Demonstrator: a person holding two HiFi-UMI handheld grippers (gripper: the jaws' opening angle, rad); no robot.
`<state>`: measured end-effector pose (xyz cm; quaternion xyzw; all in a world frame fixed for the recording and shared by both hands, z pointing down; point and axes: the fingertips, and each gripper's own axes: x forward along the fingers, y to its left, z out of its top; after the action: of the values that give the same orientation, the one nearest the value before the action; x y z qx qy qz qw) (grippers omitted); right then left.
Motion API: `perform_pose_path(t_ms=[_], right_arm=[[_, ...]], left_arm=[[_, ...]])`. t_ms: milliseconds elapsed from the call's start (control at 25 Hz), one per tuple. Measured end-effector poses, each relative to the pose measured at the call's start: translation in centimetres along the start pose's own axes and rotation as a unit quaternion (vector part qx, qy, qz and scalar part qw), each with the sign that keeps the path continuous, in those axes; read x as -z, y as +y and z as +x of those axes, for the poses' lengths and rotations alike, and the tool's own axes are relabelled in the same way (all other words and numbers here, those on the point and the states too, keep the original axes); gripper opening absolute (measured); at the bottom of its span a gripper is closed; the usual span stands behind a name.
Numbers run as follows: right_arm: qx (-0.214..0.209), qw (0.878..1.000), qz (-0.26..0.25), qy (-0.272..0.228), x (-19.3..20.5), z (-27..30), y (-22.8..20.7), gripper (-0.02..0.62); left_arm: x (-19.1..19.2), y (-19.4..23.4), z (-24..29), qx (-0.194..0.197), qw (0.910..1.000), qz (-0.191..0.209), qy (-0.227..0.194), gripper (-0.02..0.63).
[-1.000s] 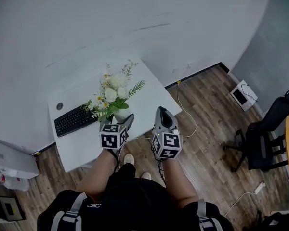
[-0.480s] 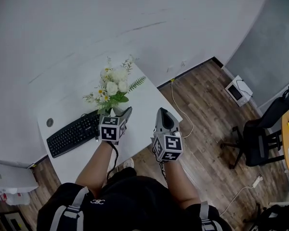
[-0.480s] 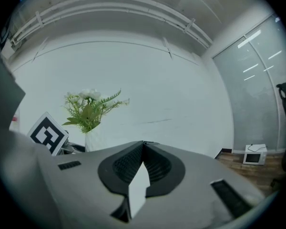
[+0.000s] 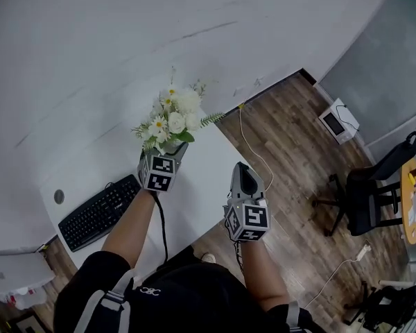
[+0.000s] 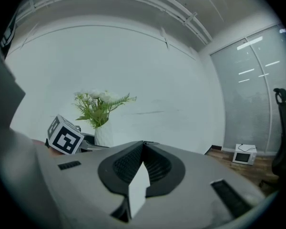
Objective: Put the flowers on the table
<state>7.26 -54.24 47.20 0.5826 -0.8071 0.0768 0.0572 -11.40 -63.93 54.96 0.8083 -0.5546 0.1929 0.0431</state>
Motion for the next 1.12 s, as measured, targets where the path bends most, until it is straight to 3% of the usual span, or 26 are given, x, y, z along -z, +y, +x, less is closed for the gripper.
perform_pose_path(t_ms=[120,320,920,1120], right_arm=[[0.011,1.000,-0.004,0.019,1.5,2.1,-1.0,0.006],[0.025,0.998,-0.007,0.051,4.7,4.2,-2.4,0.006],[0.052,0.995,-0.009,0.084,8.0,7.8,-3.6,0.006],[0.061,0.993,-0.007,0.102,10.5,8.0,-3.5,0.006]], left_arm=[[1.4,-0.4,3.4,0.025,0.9995,0.014,0.016,0.376],[3.2,0.0,8.3,0.043,0.9989,-0.007,0.021,0.376],[2.7,8.4,21.2,0.022,0.9996,-0.013,-0.008,0.376],[4.8,10.7,24.5,0.009,0.9997,-0.024,0.003,0.376]])
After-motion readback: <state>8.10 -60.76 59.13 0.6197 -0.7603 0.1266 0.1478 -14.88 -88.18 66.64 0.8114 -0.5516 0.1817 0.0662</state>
